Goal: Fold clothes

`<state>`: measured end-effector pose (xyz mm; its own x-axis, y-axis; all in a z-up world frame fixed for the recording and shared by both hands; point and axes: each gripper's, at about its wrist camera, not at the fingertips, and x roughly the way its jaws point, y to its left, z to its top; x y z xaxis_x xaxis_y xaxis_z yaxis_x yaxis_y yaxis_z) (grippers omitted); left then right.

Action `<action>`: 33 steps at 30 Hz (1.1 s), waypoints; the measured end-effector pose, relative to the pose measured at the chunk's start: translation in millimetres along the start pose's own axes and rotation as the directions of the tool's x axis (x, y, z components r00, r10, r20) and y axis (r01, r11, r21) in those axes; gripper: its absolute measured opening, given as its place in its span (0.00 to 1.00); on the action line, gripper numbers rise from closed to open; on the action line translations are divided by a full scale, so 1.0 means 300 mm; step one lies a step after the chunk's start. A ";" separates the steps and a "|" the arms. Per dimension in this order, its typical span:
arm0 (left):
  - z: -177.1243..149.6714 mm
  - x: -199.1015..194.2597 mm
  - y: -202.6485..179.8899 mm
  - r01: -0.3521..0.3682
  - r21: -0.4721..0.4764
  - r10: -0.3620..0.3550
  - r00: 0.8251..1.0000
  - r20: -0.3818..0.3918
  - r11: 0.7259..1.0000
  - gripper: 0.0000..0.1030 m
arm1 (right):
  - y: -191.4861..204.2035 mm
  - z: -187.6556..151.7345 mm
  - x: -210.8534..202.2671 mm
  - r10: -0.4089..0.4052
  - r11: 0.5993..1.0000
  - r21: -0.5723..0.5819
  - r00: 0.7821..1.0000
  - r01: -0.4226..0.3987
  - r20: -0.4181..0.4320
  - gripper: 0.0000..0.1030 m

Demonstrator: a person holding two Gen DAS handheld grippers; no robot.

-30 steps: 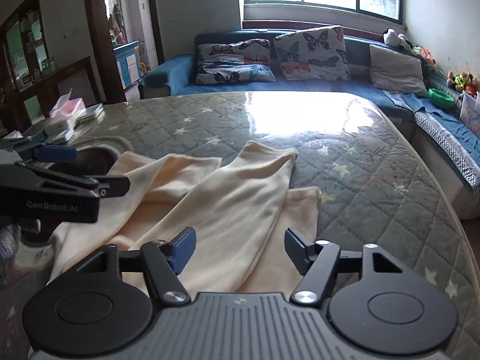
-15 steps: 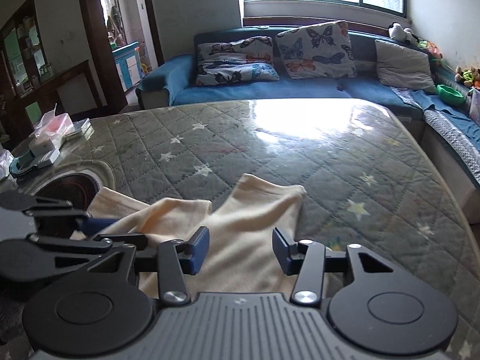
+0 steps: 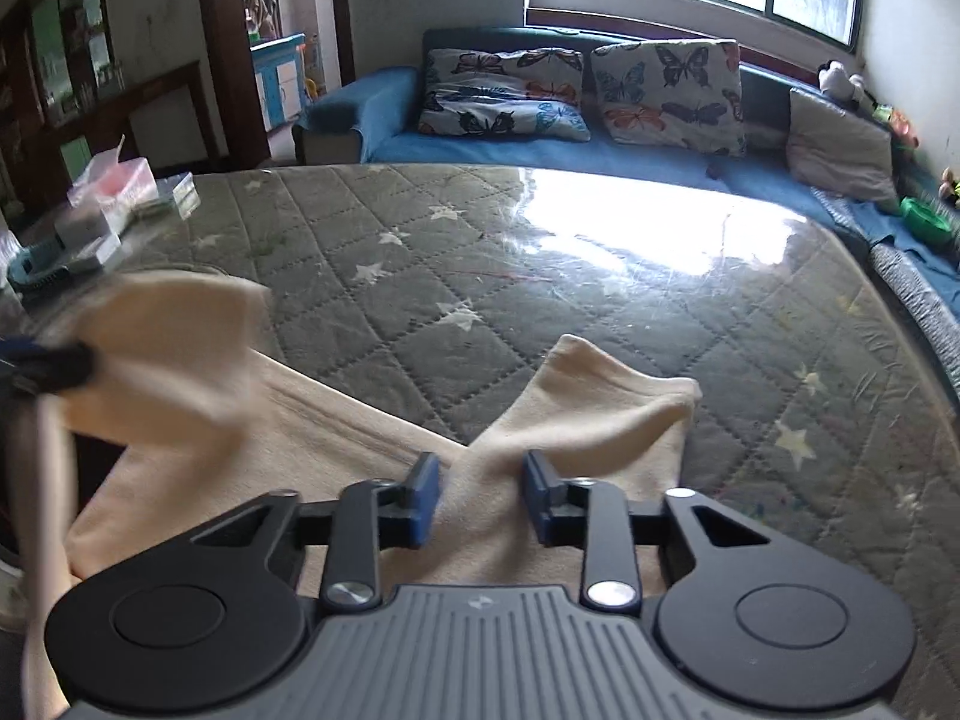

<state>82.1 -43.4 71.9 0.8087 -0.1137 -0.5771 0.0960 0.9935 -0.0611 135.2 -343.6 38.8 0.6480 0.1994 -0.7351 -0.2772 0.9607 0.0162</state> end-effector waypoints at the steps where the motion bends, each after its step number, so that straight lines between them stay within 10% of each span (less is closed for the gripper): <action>1: -0.008 -0.025 0.029 -0.013 -0.019 0.013 1.000 0.004 1.000 0.09 | -0.003 -0.002 -0.004 -0.003 1.000 0.001 1.000 0.003 -0.001 0.12; 22: -0.301 -0.397 0.256 -0.162 -0.137 0.154 0.986 -0.063 0.977 0.09 | -0.282 -0.297 -0.512 -0.210 0.968 0.174 0.965 0.182 0.159 0.02; 33: -0.417 -0.458 0.306 -0.202 -0.153 0.175 0.969 -0.173 0.967 0.11 | -0.412 -0.598 -0.646 -0.309 0.905 0.314 0.951 0.286 0.024 0.02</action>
<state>-92.8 64.2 43.5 0.7004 0.0644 -0.7108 -0.1592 0.9849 -0.0676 -83.4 -535.6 57.4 0.7191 -0.1027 -0.6873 0.1574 0.9874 0.0172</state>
